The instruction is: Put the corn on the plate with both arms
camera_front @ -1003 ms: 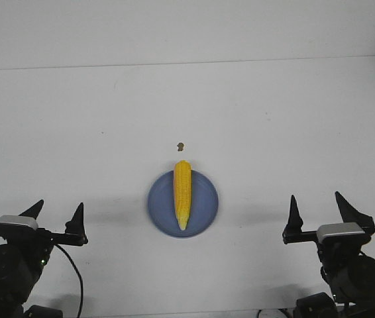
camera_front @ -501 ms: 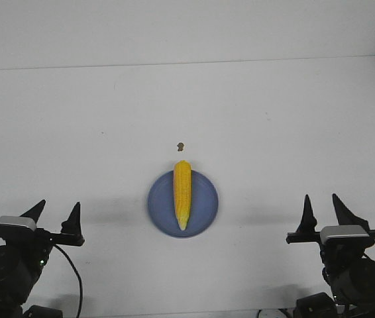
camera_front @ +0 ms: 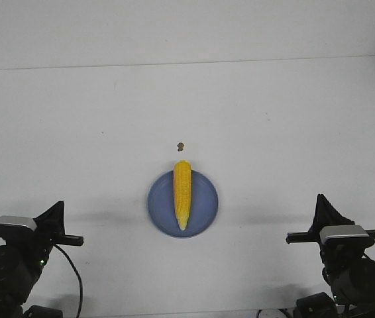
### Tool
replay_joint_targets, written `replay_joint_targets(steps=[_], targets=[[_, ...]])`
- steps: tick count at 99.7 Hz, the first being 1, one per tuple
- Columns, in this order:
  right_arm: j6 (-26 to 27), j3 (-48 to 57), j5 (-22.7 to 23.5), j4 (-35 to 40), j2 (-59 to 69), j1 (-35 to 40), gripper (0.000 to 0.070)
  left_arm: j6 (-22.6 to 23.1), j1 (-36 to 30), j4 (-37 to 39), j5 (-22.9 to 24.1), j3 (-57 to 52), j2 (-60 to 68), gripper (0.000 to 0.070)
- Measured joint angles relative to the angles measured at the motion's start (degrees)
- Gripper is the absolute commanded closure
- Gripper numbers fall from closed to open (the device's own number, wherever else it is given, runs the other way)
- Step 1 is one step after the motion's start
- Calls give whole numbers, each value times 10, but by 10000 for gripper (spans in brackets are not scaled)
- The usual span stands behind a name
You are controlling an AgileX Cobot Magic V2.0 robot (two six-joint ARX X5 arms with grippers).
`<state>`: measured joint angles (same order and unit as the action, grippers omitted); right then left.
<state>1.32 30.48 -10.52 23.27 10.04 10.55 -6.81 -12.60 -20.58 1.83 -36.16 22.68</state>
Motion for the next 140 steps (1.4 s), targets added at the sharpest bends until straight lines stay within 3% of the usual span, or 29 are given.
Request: replay_joint_targets(steps=[104,140], targets=[[0,0,0,0,0,0,681,1,0,9,11,0,-8,688],[0,0,0,0,0,0,681,0,58,196,11,166,-147,688]])
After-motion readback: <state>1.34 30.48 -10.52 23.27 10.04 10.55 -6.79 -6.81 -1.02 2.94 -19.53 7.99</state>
